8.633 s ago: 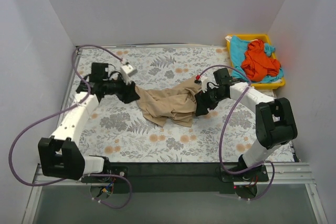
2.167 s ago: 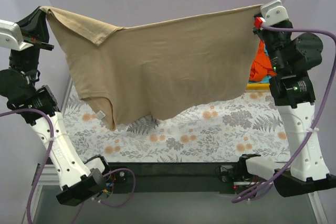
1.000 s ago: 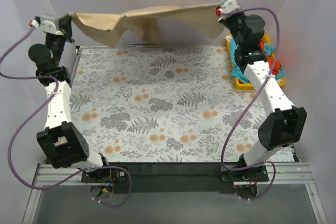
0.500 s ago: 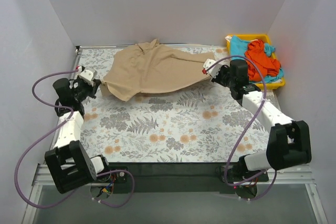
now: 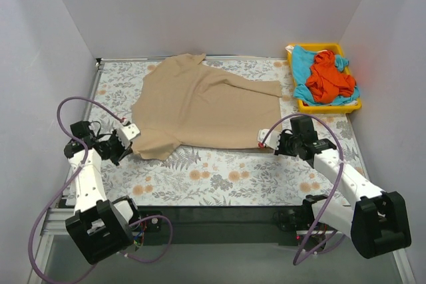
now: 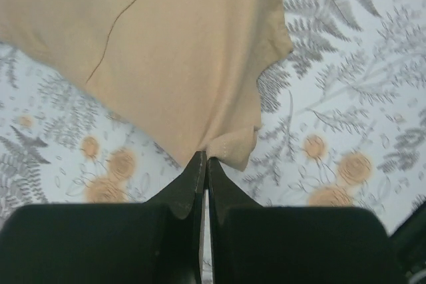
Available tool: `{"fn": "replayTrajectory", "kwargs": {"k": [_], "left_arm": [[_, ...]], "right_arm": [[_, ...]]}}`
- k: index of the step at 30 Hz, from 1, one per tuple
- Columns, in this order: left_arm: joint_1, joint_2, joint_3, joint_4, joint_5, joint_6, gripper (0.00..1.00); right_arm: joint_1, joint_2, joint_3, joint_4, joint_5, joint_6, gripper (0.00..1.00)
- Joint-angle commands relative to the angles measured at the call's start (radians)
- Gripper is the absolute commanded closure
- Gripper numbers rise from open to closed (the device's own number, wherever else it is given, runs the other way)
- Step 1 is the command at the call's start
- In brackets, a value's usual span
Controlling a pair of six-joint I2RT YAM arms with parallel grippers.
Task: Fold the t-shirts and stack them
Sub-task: Flatten the tshirt out
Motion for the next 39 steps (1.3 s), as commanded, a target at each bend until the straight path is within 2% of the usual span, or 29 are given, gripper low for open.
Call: {"fn": "replayTrajectory", "kwargs": {"k": [1,3,4,5,6,7,9,10,12,14,16,18,19,20,22,24,25,28,30,39], "left_arm": [[0.010,-0.057,-0.027,-0.290,-0.125,0.237,1.00],[0.008,-0.071,-0.053,-0.355,-0.158,0.298,1.00],[0.008,-0.082,-0.057,-0.376,-0.190,0.319,1.00],[0.008,-0.085,-0.064,-0.431,-0.201,0.346,1.00],[0.008,-0.088,-0.064,-0.451,-0.214,0.377,0.97],[0.008,-0.085,-0.058,-0.467,-0.219,0.379,0.85],[0.010,-0.065,-0.015,-0.471,-0.212,0.343,0.82],[0.008,-0.045,0.014,-0.471,-0.202,0.311,0.81],[0.008,0.054,0.083,-0.453,-0.137,0.255,0.69],[0.008,0.178,0.215,-0.383,-0.056,0.126,0.68],[0.010,0.255,0.333,-0.346,-0.005,0.032,0.69],[0.004,0.315,0.389,-0.404,0.056,0.070,0.72],[-0.005,0.313,0.386,-0.427,0.069,0.094,0.72],[-0.030,0.299,0.365,-0.425,0.063,0.083,0.72],[-0.178,0.201,0.288,-0.363,-0.025,0.040,0.77],[-0.319,0.104,0.147,-0.288,-0.076,0.012,0.78],[-0.365,0.022,0.104,-0.262,-0.137,-0.008,0.76],[-0.553,-0.036,-0.014,-0.165,-0.248,-0.117,0.71],[-0.657,-0.021,-0.045,-0.103,-0.346,-0.201,0.69],[-0.870,0.179,-0.065,0.074,-0.504,-0.353,0.62]], "right_arm": [[0.022,-0.079,-0.042,-0.092,0.007,-0.091,0.99],[0.031,-0.104,-0.064,-0.138,0.013,-0.113,0.99],[0.036,-0.119,-0.067,-0.158,0.014,-0.119,0.94],[0.036,-0.127,-0.068,-0.189,0.014,-0.137,0.79],[0.036,-0.133,-0.070,-0.195,0.018,-0.139,0.75],[0.036,-0.139,-0.064,-0.200,0.036,-0.140,0.68],[0.034,-0.137,-0.035,-0.238,0.047,-0.130,0.50],[0.034,-0.130,0.012,-0.255,0.041,-0.117,0.47],[0.034,-0.114,0.076,-0.293,0.011,-0.078,0.44],[0.034,-0.059,0.167,-0.303,-0.009,0.010,0.46],[0.036,0.038,0.233,-0.327,-0.039,0.104,0.56],[0.036,0.106,0.318,-0.356,-0.071,0.159,0.69],[0.036,0.155,0.338,-0.373,-0.081,0.212,0.71],[0.037,0.178,0.355,-0.378,-0.091,0.235,0.73],[0.037,0.224,0.399,-0.384,-0.109,0.289,0.74],[0.037,0.298,0.438,-0.393,-0.111,0.358,0.75],[0.036,0.342,0.450,-0.402,-0.112,0.376,0.75],[0.037,0.399,0.484,-0.422,-0.128,0.445,0.74],[0.039,0.419,0.493,-0.424,-0.134,0.479,0.72],[0.039,0.493,0.519,-0.424,-0.077,0.509,0.73]]}}
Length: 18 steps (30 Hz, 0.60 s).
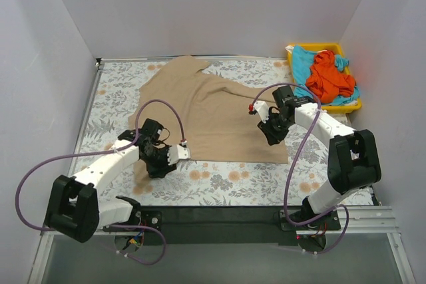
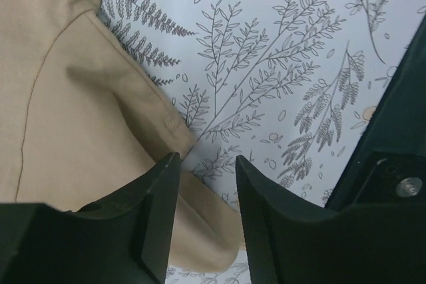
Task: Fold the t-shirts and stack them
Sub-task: Flatten the tshirt out
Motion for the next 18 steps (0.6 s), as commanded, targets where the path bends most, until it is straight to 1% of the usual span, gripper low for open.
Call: {"fn": "replayTrajectory", "kwargs": {"k": [1,2,4,7,9,11,13,14,15,18], "left_arm": [[-0.056,0.042,-0.029,0.119,-0.110,-0.091,0.62],[-0.062,0.052,-0.034,0.148,-0.117,-0.105,0.59],[-0.079,0.077,-0.049,0.187,-0.157,-0.122,0.58],[-0.105,0.103,-0.070,0.254,-0.206,-0.148,0.58],[-0.131,0.118,-0.095,0.286,-0.228,-0.159,0.60],[-0.145,0.131,-0.106,0.291,-0.228,-0.159,0.71],[-0.174,0.131,-0.104,0.264,-0.194,-0.154,0.86],[-0.185,0.123,-0.101,0.229,-0.182,-0.153,0.98],[-0.209,0.117,-0.095,0.209,-0.170,-0.148,1.00],[-0.262,0.083,-0.061,0.127,-0.108,-0.133,1.00]], "right_arm": [[0.006,0.013,0.030,-0.023,0.016,0.025,0.73],[0.006,0.011,0.027,-0.023,0.019,0.025,0.74],[0.006,0.007,0.026,-0.023,0.019,0.023,0.73],[0.006,0.010,0.026,-0.023,0.019,0.023,0.74],[0.006,0.014,0.029,-0.023,0.020,0.025,0.73],[0.006,0.017,0.030,-0.021,0.020,0.025,0.74],[0.006,0.025,0.034,-0.023,0.028,0.022,0.74],[0.004,0.027,0.034,-0.021,0.031,0.020,0.74],[0.006,0.028,0.035,-0.019,0.039,0.016,0.75],[0.006,0.039,0.043,-0.023,0.046,0.011,0.75]]}}
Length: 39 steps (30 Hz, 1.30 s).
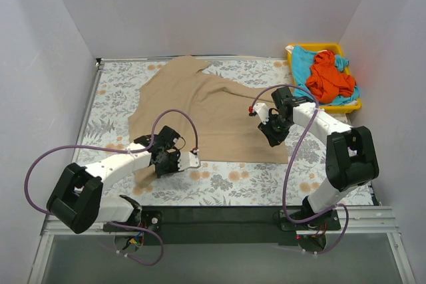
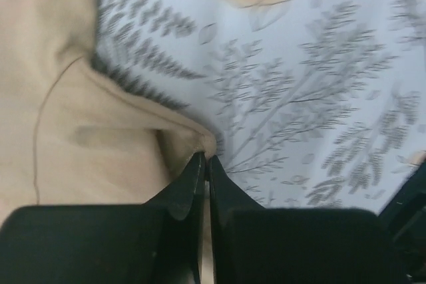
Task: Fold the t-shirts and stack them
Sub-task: Flatten the tshirt out
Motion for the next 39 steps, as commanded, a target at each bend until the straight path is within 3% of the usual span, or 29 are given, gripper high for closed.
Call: {"fn": "replayTrajectory", "kwargs": {"k": [1,6,10,12,13,18,23,30,39], "left_arm": [[-0.062,-0.030,0.019,-0.121,0.133,0.013,1.00],[-0.121,-0.042,0.125,-0.300,0.326,0.050,1.00],[-0.152,-0.033,0.246,-0.359,0.434,0.003,0.65],[-0.142,-0.031,0.309,-0.347,0.455,-0.102,0.64],[-0.123,-0.027,0.335,-0.334,0.460,-0.125,0.64],[0.265,0.093,0.481,-0.210,0.482,-0.177,0.69],[0.518,0.246,0.524,-0.019,0.336,-0.272,0.78],[0.669,0.441,0.504,0.098,0.163,-0.310,0.82],[0.828,0.444,0.274,0.140,0.034,-0.215,0.85]], "right_arm": [[0.006,0.008,0.047,-0.011,0.011,-0.002,0.75],[0.006,0.015,0.061,-0.014,0.012,-0.005,0.75],[0.004,0.035,0.076,-0.015,0.014,-0.002,0.73],[0.006,0.044,0.087,-0.018,0.011,0.009,0.71],[0.006,0.046,0.087,-0.023,0.011,0.011,0.70],[0.006,0.055,0.087,-0.021,0.036,0.028,0.69],[0.006,0.100,0.121,-0.015,0.073,0.055,0.69],[0.012,0.216,0.176,-0.003,0.109,0.086,0.70],[0.052,0.316,0.135,0.021,0.155,0.061,0.70]]}}
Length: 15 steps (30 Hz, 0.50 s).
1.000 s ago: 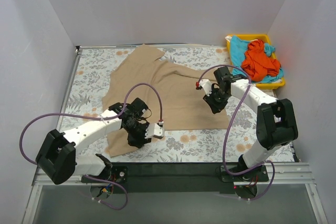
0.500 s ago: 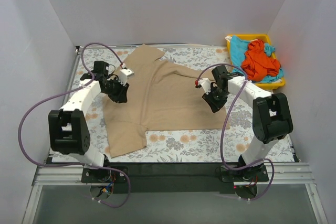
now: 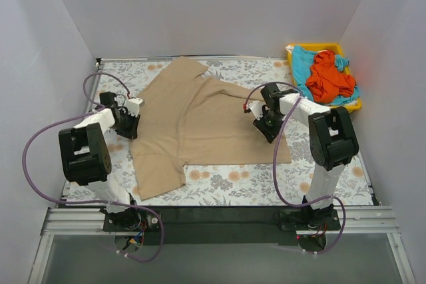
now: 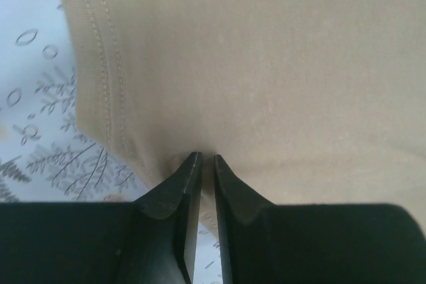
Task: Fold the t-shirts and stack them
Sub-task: Flatten the tshirt out
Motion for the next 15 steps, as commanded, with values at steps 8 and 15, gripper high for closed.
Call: {"fn": "replayTrajectory", "kwargs": {"k": [8,15], "left_arm": [[0.198,-0.208,-0.321,-0.120,-0.109,0.182,0.85],[0.195,-0.210,0.067,-0.313,0.236,0.099,0.71]], "right_arm": [[0.087,-0.036,-0.151,-0.018,-0.041,-0.049,0.70],[0.074,-0.151,-0.013,-0.075,-0.113,-0.074,0.68]]}}
